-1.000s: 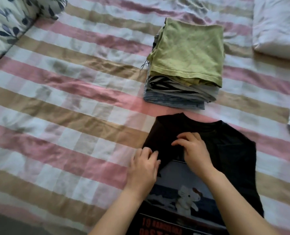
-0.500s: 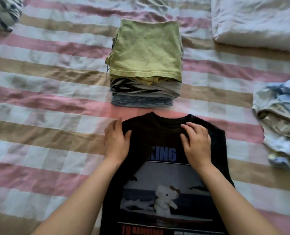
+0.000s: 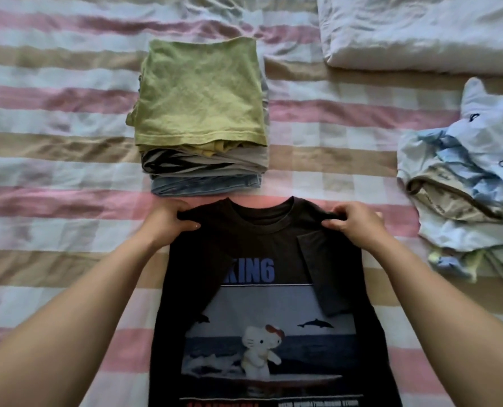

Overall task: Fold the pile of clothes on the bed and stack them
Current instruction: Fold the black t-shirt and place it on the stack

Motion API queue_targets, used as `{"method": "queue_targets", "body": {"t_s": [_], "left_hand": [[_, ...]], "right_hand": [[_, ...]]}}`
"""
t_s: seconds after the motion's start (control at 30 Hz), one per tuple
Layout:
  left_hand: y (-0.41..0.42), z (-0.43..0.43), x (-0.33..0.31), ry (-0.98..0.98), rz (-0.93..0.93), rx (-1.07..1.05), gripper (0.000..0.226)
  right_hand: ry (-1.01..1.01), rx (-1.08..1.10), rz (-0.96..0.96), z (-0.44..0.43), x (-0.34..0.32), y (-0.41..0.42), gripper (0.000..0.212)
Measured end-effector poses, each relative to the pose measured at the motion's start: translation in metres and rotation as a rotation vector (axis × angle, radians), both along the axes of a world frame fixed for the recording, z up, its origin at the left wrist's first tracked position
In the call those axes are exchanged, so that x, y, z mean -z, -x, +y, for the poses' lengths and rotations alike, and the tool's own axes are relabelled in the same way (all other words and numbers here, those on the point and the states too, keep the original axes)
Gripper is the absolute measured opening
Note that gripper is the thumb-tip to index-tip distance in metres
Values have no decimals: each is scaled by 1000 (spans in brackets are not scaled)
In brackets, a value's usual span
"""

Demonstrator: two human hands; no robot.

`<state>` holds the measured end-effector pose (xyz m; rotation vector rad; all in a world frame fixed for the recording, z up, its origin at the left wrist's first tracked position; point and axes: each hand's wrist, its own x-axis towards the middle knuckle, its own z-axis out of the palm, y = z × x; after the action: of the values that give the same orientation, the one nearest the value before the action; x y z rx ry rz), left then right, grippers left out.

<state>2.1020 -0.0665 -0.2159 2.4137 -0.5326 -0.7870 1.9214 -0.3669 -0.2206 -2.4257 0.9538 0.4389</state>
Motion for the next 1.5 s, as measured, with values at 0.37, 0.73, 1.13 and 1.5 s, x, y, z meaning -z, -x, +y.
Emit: {"method": "queue_targets", "body": {"t_s": [0.37, 0.73, 1.13, 1.5], "left_hand": [[-18, -21, 6, 69, -152, -180, 26], [44, 42, -43, 341, -229, -93, 30], [207, 148, -28, 130, -451, 80, 24], [260, 145, -3, 307, 269, -897, 38]], "right_hand": [[3, 127, -138, -16, 3, -30, 33], [-76, 84, -576, 8, -47, 56, 17], [186, -174, -520, 103, -45, 235, 5], [-144, 516, -374, 153, -6, 270, 36]]}}
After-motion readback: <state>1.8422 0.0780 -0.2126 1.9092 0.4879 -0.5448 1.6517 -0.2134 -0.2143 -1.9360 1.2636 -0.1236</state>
